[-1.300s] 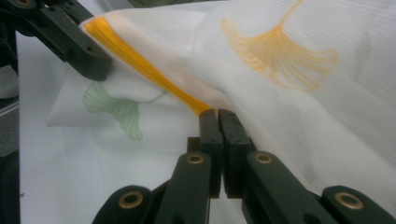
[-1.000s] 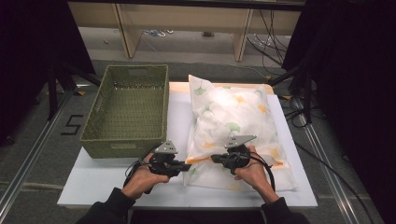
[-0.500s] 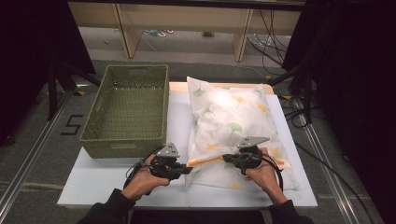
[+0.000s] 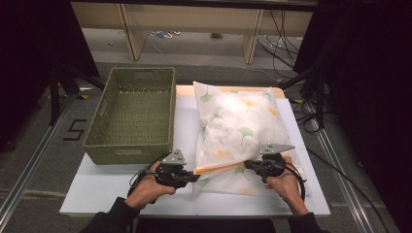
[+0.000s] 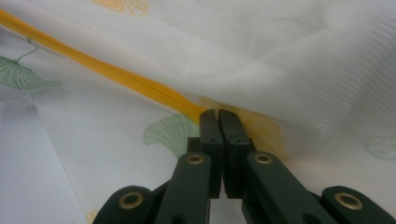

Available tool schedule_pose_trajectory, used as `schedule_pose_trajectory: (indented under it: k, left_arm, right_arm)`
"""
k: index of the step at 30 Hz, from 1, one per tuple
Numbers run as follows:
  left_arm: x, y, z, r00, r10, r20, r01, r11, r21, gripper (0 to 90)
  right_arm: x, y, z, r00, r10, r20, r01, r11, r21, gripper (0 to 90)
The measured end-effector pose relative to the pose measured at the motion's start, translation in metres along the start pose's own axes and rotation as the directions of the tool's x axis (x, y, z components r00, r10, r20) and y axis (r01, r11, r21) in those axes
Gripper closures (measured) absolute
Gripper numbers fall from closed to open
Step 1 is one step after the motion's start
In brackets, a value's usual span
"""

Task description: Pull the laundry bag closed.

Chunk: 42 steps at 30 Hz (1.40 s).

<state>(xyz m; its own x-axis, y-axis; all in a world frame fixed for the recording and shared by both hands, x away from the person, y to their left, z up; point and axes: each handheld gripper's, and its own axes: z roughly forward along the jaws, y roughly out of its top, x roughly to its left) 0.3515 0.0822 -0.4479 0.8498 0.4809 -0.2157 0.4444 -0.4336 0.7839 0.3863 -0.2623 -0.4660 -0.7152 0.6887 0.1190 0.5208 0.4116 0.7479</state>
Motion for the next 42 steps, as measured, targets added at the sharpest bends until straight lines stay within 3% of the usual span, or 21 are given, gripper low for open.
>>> schedule_pose_trajectory:
  k: [5,9,12,15,18,20,24,25,26,28,29,32,35,39,42]
  left_arm:
    - [-0.001,0.000,-0.002,1.0000,-0.001,-0.005,0.001,1.0000,0.000,85.2]
    - [0.000,0.000,-0.003,1.0000,0.003,0.000,-0.003,1.0000,-0.001,85.2]
    - [0.001,-0.001,-0.004,1.0000,-0.003,-0.009,0.003,1.0000,-0.002,85.2]
    - [0.002,-0.001,-0.005,0.9998,0.017,-0.006,-0.017,0.9999,-0.002,85.2]
    - [0.002,-0.002,-0.006,0.9999,-0.006,-0.009,0.006,1.0000,-0.002,85.2]
    - [0.003,-0.002,-0.006,1.0000,0.002,-0.008,-0.002,1.0000,-0.007,85.2]
    - [0.003,-0.002,-0.006,0.9999,-0.002,-0.017,0.002,1.0000,0.003,85.2]
    - [0.004,-0.002,-0.007,0.9997,0.014,-0.018,-0.014,0.9999,0.008,85.2]
    - [0.004,-0.002,-0.007,0.9997,0.014,-0.018,-0.014,0.9999,0.008,85.2]
    - [0.003,-0.002,-0.006,0.9999,0.002,-0.015,-0.002,1.0000,0.001,85.2]
    - [0.003,-0.002,-0.007,0.9998,0.008,-0.020,-0.008,0.9999,0.009,85.3]
    - [0.003,-0.003,-0.006,0.9998,-0.014,-0.016,0.014,0.9999,-0.002,85.2]
    - [0.004,-0.003,-0.007,0.9998,-0.009,-0.020,0.009,0.9999,0.003,85.2]
    - [0.004,-0.004,-0.007,0.9998,-0.011,-0.016,0.011,0.9999,-0.003,85.1]
    - [0.005,-0.004,-0.008,0.9996,-0.018,-0.020,0.018,0.9998,0.000,85.1]
  right_arm:
    - [-0.009,-0.007,-0.010,0.9994,0.034,0.000,-0.034,0.999,-0.010,90.0]
    - [-0.014,-0.014,-0.018,0.9981,0.049,0.038,-0.049,0.999,-0.012,90.0]
    - [-0.017,-0.017,-0.021,0.9975,0.061,0.036,-0.061,0.998,-0.018,90.0]
    - [-0.018,-0.019,-0.022,0.9972,0.064,0.038,-0.064,0.998,-0.021,90.0]
    - [-0.019,-0.022,-0.025,0.9947,0.084,0.059,-0.084,0.996,-0.008,90.0]
    - [-0.022,-0.024,-0.026,0.9959,0.079,0.044,-0.078,0.997,-0.016,90.0]
    - [-0.023,-0.027,-0.029,0.9940,0.083,0.071,-0.082,0.996,-0.026,90.0]
    - [-0.022,-0.027,-0.028,0.9950,0.091,0.042,-0.090,0.996,-0.022,90.0]
    - [-0.022,-0.027,-0.028,0.9950,0.091,0.042,-0.090,0.996,-0.022,90.0]
    - [-0.023,-0.027,-0.029,0.9942,0.083,0.068,-0.082,0.996,-0.024,90.0]
    - [-0.020,-0.027,-0.029,0.9926,0.109,0.053,-0.109,0.994,-0.018,90.0]
    - [-0.021,-0.026,-0.030,0.9948,0.068,0.076,-0.068,0.998,-0.006,90.0]
    - [-0.020,-0.027,-0.028,0.9966,0.075,0.035,-0.075,0.997,-0.013,90.0]
    - [-0.019,-0.028,-0.031,0.9970,0.070,0.033,-0.070,0.997,-0.017,90.0]
    - [-0.012,-0.029,-0.036,0.9967,0.054,0.059,-0.053,0.998,-0.027,90.0]
